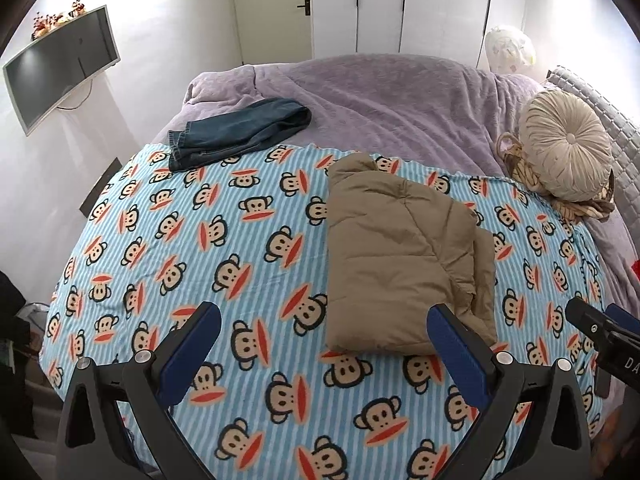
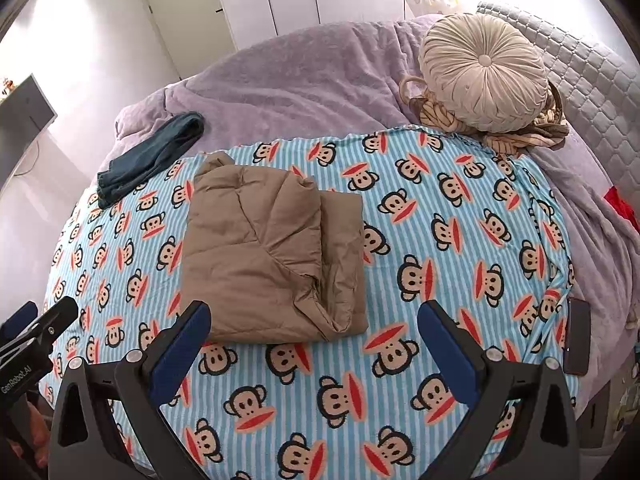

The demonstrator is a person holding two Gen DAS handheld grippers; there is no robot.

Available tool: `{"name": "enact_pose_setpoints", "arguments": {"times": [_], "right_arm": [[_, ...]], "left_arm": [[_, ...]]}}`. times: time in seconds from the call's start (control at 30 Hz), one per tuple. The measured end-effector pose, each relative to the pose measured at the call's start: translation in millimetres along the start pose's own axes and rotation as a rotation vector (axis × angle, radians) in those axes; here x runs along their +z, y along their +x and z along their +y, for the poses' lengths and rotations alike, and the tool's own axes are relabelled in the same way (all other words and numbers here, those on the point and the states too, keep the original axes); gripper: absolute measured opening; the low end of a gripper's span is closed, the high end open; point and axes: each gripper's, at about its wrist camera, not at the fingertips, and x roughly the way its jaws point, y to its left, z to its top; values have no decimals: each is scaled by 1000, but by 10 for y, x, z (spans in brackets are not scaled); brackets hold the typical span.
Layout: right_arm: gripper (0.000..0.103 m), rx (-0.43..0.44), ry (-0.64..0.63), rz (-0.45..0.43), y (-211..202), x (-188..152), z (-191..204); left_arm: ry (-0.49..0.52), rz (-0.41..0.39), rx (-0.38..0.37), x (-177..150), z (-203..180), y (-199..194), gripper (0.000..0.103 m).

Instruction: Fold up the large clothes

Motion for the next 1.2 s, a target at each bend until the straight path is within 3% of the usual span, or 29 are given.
{"name": "enact_pose_setpoints", "arguments": {"times": [1.2], "right_arm": [[103, -1, 0, 6, -6, 5, 7]], "left_arm": [[9, 12, -2, 19, -7, 24, 103]]}}
